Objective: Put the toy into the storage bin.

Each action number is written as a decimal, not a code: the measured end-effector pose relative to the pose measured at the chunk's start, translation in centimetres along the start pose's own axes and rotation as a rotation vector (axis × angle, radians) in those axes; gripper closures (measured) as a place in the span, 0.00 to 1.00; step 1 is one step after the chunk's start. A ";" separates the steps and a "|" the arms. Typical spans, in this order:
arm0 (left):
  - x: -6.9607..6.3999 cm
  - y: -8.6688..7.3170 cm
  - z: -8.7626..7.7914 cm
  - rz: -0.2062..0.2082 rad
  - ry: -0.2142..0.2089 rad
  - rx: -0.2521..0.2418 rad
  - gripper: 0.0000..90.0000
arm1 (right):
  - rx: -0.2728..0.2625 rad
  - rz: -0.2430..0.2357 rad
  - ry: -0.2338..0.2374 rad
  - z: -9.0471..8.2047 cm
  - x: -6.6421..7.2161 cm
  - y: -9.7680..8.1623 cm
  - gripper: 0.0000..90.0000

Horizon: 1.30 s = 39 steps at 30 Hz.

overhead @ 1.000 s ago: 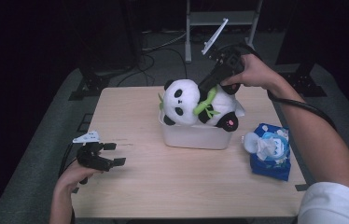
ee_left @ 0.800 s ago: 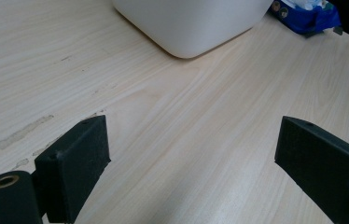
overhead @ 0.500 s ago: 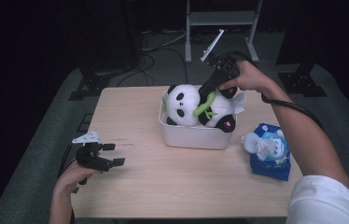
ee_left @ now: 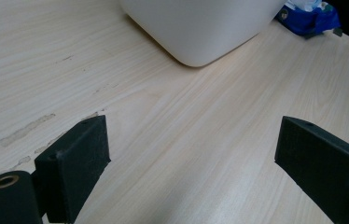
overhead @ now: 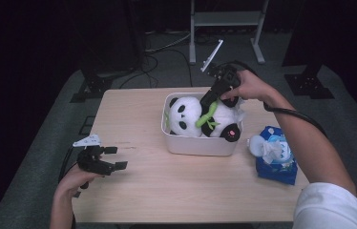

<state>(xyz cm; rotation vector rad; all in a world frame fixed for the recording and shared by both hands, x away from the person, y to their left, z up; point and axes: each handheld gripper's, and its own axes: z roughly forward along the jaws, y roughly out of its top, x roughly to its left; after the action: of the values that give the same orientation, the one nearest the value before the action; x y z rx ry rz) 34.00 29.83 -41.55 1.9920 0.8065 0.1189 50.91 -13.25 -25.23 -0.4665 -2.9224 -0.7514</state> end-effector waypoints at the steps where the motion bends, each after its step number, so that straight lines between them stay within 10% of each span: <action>1: 0.0 0.0 0.0 0.001 0.000 -0.001 0.10 | 0.002 -0.005 0.002 0.1 0.2 0.0 0.81; 17: -0.4 0.1 0.0 0.014 -0.006 0.003 0.10 | 0.010 -0.042 0.076 3.3 2.6 -0.6 0.81; 39: -0.2 0.0 -0.1 0.005 -0.005 0.003 0.10 | 0.047 -0.033 0.061 6.7 1.5 -1.0 0.80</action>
<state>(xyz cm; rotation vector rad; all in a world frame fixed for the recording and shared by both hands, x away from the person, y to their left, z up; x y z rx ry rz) 33.78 29.82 -41.47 1.9967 0.7984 0.1157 49.14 -10.44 -31.28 -0.3853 -2.8906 -0.6871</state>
